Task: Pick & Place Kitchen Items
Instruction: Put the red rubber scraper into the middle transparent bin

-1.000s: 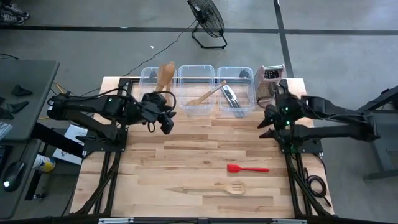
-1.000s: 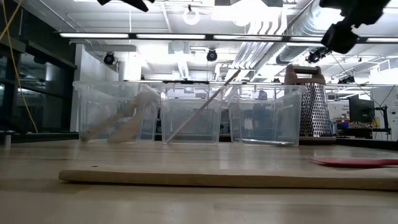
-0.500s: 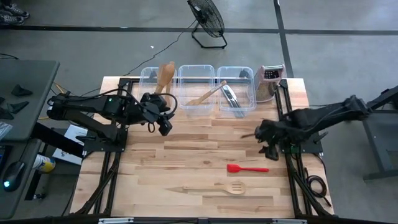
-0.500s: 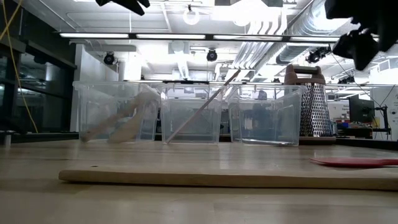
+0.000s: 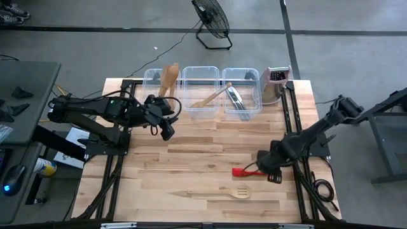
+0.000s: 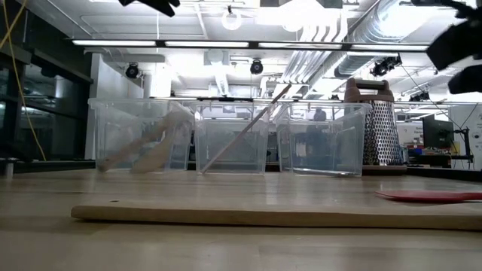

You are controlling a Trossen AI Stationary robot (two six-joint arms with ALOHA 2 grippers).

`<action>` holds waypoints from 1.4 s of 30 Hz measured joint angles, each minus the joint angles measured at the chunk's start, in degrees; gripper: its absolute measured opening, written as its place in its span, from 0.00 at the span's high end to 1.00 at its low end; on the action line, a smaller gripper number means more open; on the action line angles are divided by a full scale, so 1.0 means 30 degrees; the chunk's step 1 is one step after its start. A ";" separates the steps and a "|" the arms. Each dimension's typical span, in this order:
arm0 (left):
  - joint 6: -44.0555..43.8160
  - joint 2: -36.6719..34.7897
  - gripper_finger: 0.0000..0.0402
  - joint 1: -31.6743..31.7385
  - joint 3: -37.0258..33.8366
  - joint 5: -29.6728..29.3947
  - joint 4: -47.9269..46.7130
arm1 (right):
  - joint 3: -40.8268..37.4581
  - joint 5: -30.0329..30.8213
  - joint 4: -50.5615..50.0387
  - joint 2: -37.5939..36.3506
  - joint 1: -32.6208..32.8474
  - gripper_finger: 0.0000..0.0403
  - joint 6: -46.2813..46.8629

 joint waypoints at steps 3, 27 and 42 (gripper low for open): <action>0.0000 0.0000 0.63 0.0002 0.0000 0.0029 0.0012 | 0.0000 0.0415 0.0541 0.0757 0.1032 0.42 0.0573; -0.0029 0.0000 0.63 0.0002 0.0000 0.0420 -0.0571 | -0.3906 0.2315 0.6859 0.2369 0.4332 0.42 0.3025; -0.0080 0.0000 0.63 0.0002 0.0000 0.0429 -0.0578 | -0.3971 0.3406 0.7596 0.2414 0.4165 0.42 0.1473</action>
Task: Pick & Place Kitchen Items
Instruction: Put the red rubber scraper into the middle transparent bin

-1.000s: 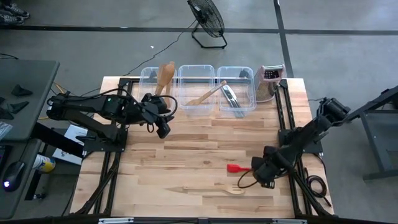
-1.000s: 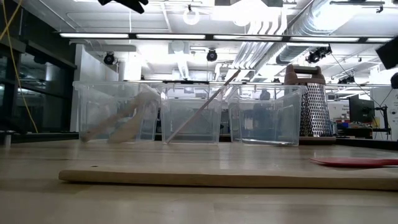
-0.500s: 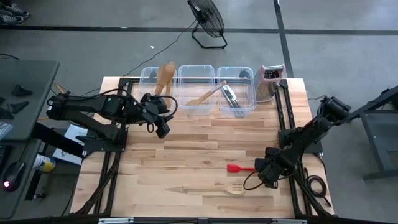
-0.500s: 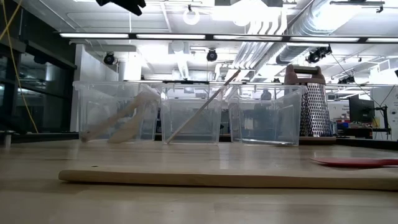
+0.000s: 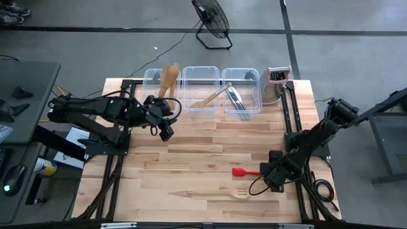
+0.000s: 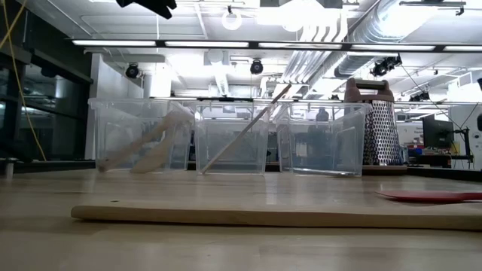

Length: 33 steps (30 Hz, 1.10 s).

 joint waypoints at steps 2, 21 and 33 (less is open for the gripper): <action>0.0000 0.0000 0.63 0.0000 0.0000 0.0000 0.0000 | -0.0007 0.0076 0.0032 0.0000 -0.0029 0.42 -0.0107; -0.0051 0.0000 0.63 0.0000 0.0000 0.0000 0.0007 | 0.0050 -0.0767 -0.0430 0.0373 -0.0240 0.89 -0.0755; -0.0066 0.0000 0.63 0.0000 0.0000 0.0029 0.0000 | 0.0136 -0.1559 -0.0103 -0.0074 -0.0801 0.90 0.0305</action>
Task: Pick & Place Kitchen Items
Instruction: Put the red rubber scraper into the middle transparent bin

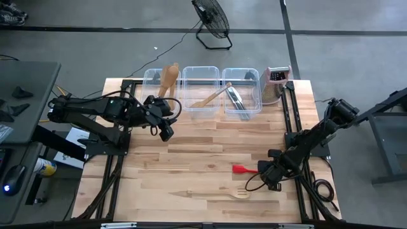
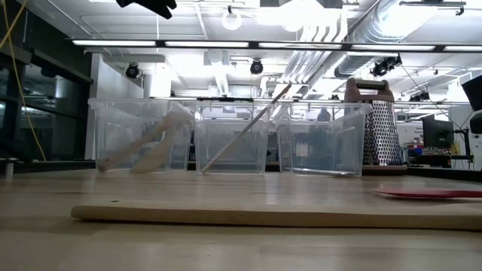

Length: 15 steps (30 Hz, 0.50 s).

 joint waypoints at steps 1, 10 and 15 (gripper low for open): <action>0.0000 0.0000 0.63 0.0000 0.0000 0.0000 0.0000 | -0.0012 -0.0013 0.0004 -0.0189 -0.0083 0.90 0.0172; -0.0051 0.0000 0.63 -0.0007 0.0000 0.0219 0.0007 | -0.0056 0.0536 -0.0080 -0.2224 -0.0386 1.00 0.1183; -0.0051 0.0000 0.63 0.0000 0.0000 0.0219 0.0007 | 0.0046 0.1033 -0.0140 -0.3253 -0.0386 0.99 0.1967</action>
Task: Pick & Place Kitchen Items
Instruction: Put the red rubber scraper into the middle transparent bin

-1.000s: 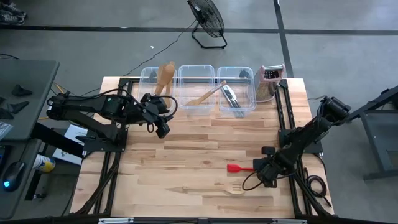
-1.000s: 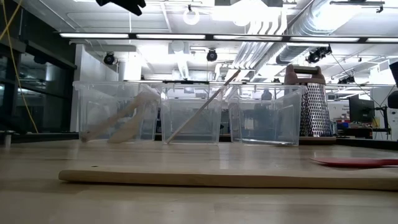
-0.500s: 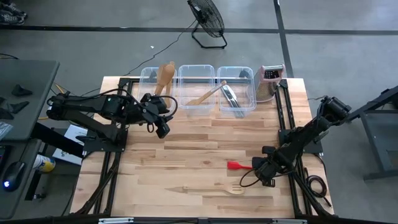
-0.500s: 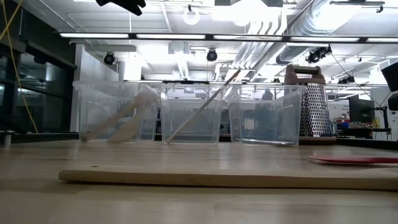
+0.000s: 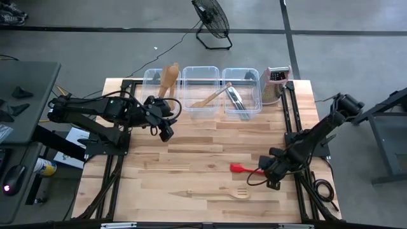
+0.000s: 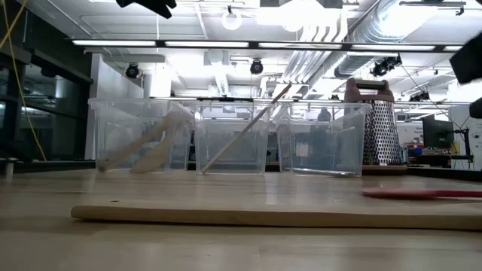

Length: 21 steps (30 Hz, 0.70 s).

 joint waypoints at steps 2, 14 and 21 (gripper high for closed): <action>0.0000 -0.0067 0.63 -0.0006 0.0000 0.0003 -0.0006 | 0.0072 0.0369 0.0032 -0.0328 0.0000 1.00 0.0113; 0.0465 0.0200 0.63 0.0000 0.0015 0.0624 0.0153 | 0.0094 0.1018 0.0727 0.0000 0.0000 0.98 -0.0883; 0.0707 0.0881 0.63 -0.0007 0.0015 0.1264 0.1392 | 0.0096 0.0186 -0.0457 0.0935 0.0292 0.98 0.1275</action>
